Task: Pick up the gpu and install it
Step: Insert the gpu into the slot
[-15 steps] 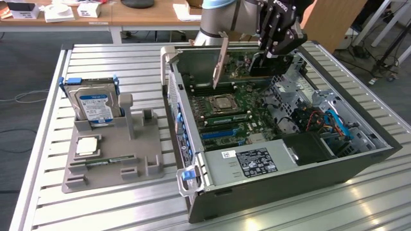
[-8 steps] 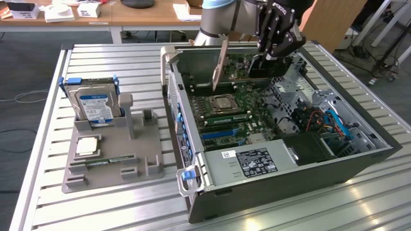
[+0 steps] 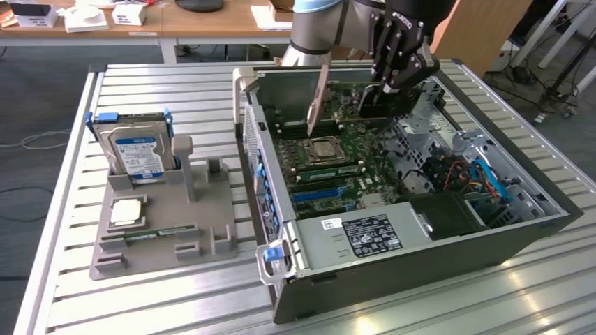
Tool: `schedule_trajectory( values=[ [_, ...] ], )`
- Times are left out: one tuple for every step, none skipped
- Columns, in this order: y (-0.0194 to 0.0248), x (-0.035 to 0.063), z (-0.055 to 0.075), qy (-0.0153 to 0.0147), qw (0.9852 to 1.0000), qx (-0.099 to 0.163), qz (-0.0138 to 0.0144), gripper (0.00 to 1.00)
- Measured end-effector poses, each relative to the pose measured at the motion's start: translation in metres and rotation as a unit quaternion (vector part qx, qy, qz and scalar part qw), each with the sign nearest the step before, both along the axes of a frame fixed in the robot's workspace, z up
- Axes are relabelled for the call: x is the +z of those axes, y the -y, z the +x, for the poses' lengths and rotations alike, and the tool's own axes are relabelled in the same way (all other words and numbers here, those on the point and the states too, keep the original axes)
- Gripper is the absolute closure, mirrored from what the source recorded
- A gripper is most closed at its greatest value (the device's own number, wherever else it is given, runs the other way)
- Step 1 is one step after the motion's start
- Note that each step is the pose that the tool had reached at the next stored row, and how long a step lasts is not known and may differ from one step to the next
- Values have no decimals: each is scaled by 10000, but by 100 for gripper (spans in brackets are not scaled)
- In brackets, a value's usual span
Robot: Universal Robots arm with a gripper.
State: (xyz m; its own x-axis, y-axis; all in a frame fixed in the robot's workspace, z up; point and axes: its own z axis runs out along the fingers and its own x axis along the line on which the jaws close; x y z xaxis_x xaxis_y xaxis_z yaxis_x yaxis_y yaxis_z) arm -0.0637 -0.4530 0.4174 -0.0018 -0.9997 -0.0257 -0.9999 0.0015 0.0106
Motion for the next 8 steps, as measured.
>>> schedule_trajectory(
  values=[
    [0,-12,0,0,10000,0,0,73],
    [0,-26,0,0,10000,0,2,73],
    [0,-40,0,0,10000,0,2,73],
    [0,-56,0,0,10000,0,4,73],
    [0,-71,0,0,10000,0,5,73],
    [0,-87,0,0,10000,0,7,73],
    [0,-102,0,0,10000,0,9,73],
    [0,-115,0,0,10000,0,10,73]
  ],
)
